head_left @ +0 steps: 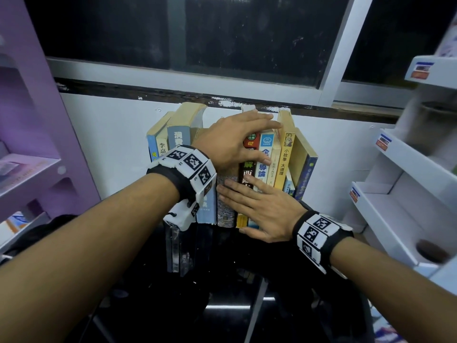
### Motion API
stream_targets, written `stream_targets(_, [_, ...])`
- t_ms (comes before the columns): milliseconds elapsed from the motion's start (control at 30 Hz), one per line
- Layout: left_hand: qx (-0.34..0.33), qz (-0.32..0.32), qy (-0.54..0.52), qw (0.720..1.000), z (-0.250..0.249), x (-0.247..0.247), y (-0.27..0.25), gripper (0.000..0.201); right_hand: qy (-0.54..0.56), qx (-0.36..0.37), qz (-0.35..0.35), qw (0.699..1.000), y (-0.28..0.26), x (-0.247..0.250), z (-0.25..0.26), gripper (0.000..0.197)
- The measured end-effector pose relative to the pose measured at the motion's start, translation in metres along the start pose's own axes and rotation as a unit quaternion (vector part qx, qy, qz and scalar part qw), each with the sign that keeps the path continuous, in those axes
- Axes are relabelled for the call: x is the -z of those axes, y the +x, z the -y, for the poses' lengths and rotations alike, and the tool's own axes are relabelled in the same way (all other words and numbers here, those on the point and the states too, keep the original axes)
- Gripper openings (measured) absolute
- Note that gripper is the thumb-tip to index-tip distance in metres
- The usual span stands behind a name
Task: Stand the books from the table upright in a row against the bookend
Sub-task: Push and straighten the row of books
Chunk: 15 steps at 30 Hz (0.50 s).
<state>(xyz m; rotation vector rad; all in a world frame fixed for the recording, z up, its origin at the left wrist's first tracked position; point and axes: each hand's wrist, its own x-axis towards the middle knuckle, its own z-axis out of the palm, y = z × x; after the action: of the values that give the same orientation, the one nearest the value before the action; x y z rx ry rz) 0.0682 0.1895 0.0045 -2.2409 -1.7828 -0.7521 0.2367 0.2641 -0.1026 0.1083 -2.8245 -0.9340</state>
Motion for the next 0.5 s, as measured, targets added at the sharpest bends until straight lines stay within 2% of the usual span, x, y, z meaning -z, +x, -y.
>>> stream_targets(200, [0.018, 0.044, 0.016, 0.999, -0.011, 0.012, 0.0, 0.074, 0.019, 0.013, 0.0, 1.0, -0.011, 0.008, 0.011, 0.073])
stream_targets(300, [0.021, 0.045, 0.031, 0.998, -0.015, 0.018, 0.003, 0.073, 0.023, 0.011, 0.007, 1.0, -0.025, 0.011, 0.01, 0.072])
stream_targets(500, [-0.024, 0.033, 0.05, 0.998, -0.038, 0.018, 0.021, 0.072, 0.024, 0.009, 0.023, 0.999, -0.046, 0.011, 0.003, 0.072])
